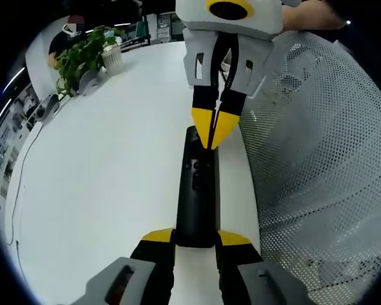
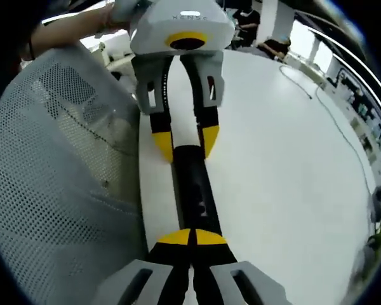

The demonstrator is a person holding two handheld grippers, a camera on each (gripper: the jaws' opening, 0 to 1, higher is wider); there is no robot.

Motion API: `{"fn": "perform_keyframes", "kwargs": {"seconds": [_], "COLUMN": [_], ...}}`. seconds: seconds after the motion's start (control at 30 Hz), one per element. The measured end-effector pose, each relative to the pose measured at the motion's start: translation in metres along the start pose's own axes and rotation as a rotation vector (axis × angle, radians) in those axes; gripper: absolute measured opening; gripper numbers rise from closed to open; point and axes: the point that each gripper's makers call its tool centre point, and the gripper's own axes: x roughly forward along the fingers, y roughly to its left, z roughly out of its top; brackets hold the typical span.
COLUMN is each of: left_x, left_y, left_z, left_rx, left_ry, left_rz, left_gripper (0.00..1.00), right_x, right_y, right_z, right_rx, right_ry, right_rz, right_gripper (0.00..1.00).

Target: Press the specified remote control buttons in sequence, fully releasing each button before pressing the next.

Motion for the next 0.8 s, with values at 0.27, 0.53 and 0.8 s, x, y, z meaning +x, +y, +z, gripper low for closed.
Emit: {"fn": "perform_keyframes", "kwargs": {"seconds": [0.27, 0.53, 0.8], "left_x": [-0.0003, -0.0003, -0.0003], "left_y": [-0.0003, -0.0002, -0.0003], "left_z": [-0.0001, -0.0002, -0.0004], "left_rx": [0.008, 0.011, 0.011], "left_ry": [0.001, 0.003, 0.005], "left_rz": [-0.001, -0.001, -0.001], "left_gripper": [0.25, 0.25, 0.25], "right_x": [0.0031, 0.0028, 0.0018], "right_y": [0.0028, 0.001, 0.0005], "right_z": [-0.001, -0.0011, -0.0008], "right_rx": [-0.09, -0.06, -0.005], "right_ry": [0.034, 0.02, -0.007], "right_rz": [-0.02, -0.032, -0.024], "right_gripper": [0.0, 0.0, 0.0]}}
